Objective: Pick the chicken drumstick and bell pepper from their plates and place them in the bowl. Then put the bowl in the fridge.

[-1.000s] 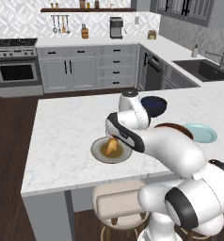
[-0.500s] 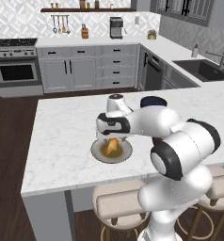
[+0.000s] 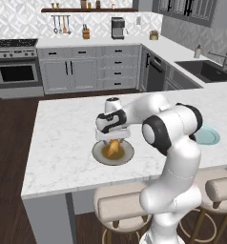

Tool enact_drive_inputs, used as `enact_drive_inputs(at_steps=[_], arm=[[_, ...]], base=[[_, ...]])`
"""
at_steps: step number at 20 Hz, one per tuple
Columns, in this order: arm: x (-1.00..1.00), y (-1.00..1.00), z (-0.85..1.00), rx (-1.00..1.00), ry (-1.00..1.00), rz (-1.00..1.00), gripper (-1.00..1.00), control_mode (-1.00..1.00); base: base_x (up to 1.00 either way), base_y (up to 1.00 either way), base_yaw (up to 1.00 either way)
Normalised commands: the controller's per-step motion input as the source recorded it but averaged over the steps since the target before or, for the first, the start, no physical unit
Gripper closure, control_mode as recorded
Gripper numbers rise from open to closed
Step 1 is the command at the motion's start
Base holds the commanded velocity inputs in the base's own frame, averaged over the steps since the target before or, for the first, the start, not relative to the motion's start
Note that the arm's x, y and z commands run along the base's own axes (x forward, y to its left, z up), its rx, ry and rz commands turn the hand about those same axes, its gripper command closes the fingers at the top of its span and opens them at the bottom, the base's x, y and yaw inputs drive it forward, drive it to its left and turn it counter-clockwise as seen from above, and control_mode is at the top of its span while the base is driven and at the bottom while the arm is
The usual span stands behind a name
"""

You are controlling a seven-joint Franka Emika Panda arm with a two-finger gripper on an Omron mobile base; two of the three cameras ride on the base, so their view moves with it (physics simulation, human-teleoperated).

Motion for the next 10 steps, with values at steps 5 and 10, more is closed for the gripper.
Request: enact_drive_inputs(at_steps=[5,10], arm=[[0.28,0.00,-0.39,0.00,0.04,0.00,-1.00,-1.00],[-0.49,0.01,-0.12,0.00,0.01,0.00,-1.00,-1.00]], base=[[0.00,0.00,0.00],[0.00,0.00,0.00]])
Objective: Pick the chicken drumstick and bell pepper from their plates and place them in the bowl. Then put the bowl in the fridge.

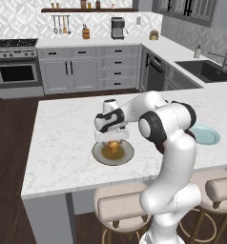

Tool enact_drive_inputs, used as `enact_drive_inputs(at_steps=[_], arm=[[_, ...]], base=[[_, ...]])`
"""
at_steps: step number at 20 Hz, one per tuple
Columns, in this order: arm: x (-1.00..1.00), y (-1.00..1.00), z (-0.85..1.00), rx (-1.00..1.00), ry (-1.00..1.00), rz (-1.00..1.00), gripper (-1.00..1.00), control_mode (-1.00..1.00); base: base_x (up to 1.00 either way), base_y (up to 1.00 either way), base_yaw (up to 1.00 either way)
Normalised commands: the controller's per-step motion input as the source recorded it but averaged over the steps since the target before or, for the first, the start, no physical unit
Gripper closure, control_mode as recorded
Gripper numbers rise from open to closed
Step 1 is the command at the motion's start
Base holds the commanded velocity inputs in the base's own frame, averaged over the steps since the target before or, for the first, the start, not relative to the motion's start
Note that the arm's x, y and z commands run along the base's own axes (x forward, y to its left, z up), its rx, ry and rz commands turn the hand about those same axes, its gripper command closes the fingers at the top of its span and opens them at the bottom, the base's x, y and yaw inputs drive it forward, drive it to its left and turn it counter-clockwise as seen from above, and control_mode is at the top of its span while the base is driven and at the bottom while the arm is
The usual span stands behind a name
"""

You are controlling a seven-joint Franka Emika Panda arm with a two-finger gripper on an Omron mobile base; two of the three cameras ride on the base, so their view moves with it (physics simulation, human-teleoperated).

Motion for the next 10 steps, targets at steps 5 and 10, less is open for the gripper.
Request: enact_drive_inputs(at_steps=[5,10], arm=[[-0.52,0.00,-0.04,0.00,0.00,-0.06,-1.00,-1.00],[0.31,0.04,-0.34,0.00,0.05,-0.05,1.00,-1.00]], base=[[0.00,0.00,0.00],[0.00,0.00,0.00]])
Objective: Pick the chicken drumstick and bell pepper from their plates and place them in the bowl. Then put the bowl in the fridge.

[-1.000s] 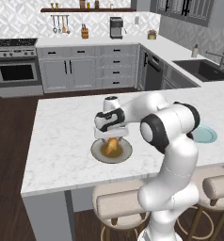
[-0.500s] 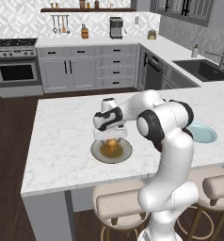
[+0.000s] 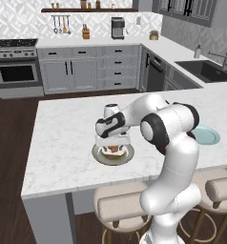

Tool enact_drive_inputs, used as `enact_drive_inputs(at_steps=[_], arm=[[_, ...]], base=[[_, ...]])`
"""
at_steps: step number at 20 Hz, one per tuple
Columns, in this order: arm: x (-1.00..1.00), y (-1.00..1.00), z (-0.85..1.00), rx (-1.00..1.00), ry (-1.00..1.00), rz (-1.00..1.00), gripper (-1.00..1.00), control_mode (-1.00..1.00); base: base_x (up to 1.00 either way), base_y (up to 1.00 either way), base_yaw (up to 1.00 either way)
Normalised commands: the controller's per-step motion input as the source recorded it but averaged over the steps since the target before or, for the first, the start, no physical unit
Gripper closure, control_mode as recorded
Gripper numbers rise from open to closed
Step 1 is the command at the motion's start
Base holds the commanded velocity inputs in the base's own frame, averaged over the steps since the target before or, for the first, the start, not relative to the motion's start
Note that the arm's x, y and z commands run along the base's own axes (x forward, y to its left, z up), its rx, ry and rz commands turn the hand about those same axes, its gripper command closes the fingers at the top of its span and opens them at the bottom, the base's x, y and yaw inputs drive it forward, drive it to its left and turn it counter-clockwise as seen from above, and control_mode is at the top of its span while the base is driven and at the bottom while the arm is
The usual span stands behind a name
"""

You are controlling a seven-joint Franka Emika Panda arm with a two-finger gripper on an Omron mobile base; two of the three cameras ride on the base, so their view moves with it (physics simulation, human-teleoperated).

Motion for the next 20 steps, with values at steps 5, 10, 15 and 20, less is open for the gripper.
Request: enact_drive_inputs(at_steps=[5,10,15,20], arm=[[0.10,0.00,-0.26,0.00,0.00,0.00,1.00,-1.00],[-0.86,-0.18,0.25,0.01,-0.01,-0.01,1.00,-1.00],[-1.00,-0.46,0.95,0.00,-0.11,-0.05,1.00,-1.00],[-0.91,-0.69,0.89,0.00,-0.26,0.00,1.00,-1.00]], base=[[0.00,0.00,0.00],[0.00,0.00,0.00],[0.00,0.00,0.00],[0.00,0.00,0.00]])
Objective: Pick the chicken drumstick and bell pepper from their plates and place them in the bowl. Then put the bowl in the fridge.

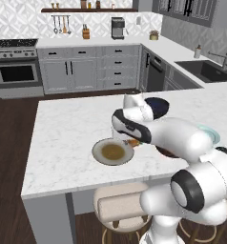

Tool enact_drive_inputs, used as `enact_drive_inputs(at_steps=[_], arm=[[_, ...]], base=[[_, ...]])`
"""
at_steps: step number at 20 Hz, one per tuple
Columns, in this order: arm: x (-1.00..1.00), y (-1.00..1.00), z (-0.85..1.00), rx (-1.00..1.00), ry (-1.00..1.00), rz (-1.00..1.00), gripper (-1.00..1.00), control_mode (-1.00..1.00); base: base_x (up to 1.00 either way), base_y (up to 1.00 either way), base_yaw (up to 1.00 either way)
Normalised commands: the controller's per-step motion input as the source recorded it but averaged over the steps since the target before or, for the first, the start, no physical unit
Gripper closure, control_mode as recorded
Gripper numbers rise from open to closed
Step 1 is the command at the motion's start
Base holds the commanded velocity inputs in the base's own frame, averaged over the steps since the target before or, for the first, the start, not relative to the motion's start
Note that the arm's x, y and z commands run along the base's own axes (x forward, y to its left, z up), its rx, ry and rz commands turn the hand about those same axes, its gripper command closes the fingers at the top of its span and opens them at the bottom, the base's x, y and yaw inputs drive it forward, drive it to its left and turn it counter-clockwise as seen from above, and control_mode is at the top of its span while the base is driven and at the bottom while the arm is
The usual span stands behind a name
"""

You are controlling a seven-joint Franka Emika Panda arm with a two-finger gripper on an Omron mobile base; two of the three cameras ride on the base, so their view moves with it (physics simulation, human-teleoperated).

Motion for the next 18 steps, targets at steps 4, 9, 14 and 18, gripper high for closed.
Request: enact_drive_inputs(at_steps=[4,9,14,18], arm=[[-0.62,-0.86,0.84,0.02,-0.23,-0.07,1.00,-1.00],[-0.20,-0.57,0.89,0.00,-0.04,-0.19,1.00,-1.00],[-0.03,-0.78,0.58,0.00,-0.08,-0.17,1.00,-1.00],[0.04,-0.87,0.00,0.00,-0.04,-0.10,1.00,-1.00]], base=[[0.00,0.00,0.00],[0.00,0.00,0.00],[0.00,0.00,0.00],[0.00,0.00,0.00]])
